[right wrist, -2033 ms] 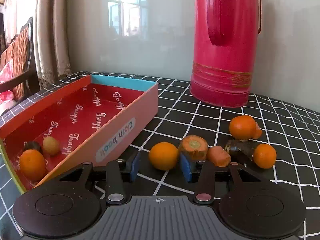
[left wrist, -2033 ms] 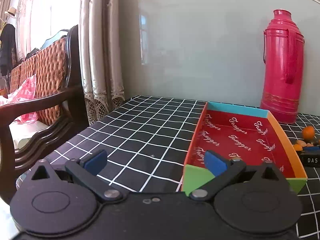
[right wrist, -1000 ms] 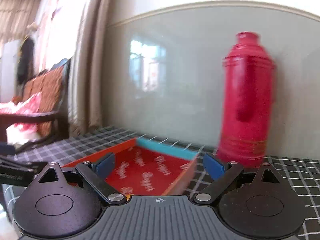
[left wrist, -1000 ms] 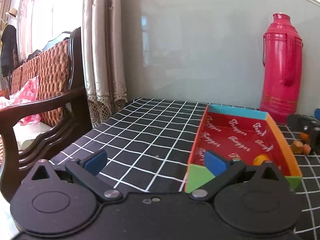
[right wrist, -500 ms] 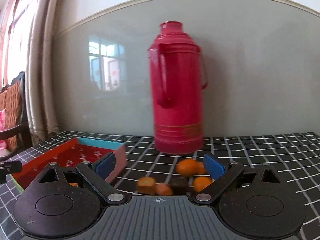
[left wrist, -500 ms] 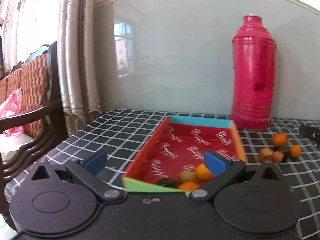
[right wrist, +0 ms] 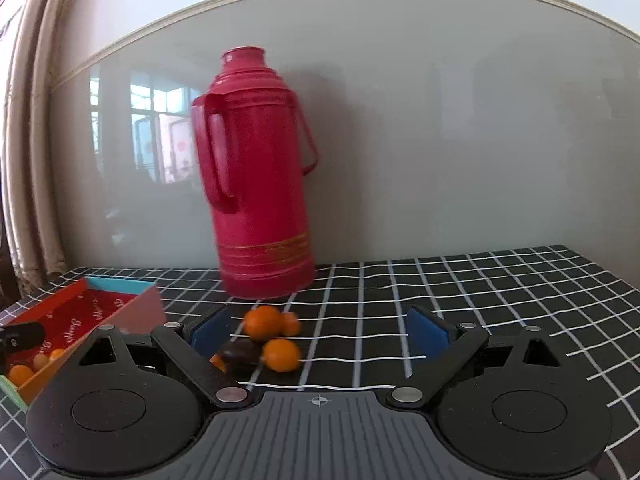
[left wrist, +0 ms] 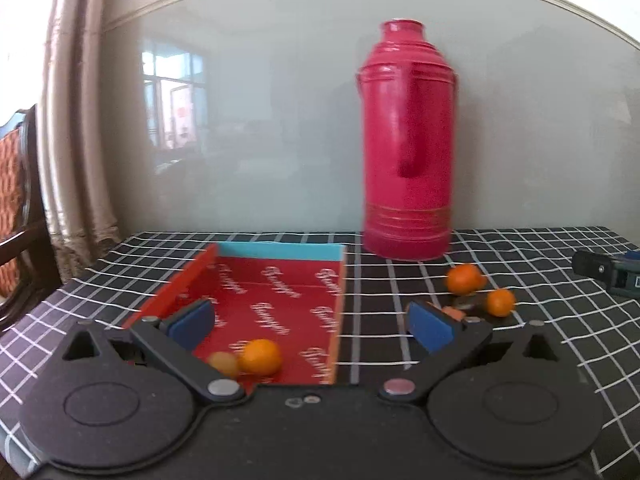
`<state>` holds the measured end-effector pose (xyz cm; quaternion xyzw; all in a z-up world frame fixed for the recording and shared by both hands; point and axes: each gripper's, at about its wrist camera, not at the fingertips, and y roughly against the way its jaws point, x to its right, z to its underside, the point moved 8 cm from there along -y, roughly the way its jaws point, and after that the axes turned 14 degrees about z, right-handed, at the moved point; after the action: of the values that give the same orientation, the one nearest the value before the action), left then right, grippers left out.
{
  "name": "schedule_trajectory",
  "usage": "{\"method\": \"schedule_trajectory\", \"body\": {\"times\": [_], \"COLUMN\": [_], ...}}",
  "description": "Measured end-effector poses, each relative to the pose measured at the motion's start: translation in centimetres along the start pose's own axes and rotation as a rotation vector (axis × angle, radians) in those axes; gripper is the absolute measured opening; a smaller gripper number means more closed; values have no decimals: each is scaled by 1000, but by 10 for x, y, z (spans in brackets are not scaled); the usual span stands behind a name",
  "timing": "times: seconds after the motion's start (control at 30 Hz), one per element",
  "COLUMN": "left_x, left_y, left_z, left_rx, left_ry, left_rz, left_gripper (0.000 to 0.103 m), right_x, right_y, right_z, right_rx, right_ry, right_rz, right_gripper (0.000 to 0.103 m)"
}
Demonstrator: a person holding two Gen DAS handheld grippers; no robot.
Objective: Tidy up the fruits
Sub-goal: 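Reach the left gripper to a carrot slice and grasp it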
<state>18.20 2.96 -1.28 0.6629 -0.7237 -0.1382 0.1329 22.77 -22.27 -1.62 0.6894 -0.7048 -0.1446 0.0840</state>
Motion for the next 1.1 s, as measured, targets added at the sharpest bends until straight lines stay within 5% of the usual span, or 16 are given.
{"method": "schedule_trajectory", "body": {"times": [0.47,0.57,0.7,1.0,1.1], "left_x": [63,65,59,56,61], "left_y": [-62,-83,-104,-141,-152], "left_z": [10,17,26,25,27], "left_rx": [-69,-134,-193,-230,-268], "left_ry": [-35,-31,-1,27,32], "left_rz": [115,121,98,102,128], "left_gripper": [84,65,55,56,41], "right_x": [55,63,70,70,68], "right_y": [-9,-16,-28,-41,-43], "right_z": [5,5,7,7,7], "right_rx": [-32,-42,-63,-76,-77], "right_ry": [-44,-56,-56,-60,-53], "right_rz": [80,90,99,90,88], "right_gripper": [94,94,94,94,94]}}
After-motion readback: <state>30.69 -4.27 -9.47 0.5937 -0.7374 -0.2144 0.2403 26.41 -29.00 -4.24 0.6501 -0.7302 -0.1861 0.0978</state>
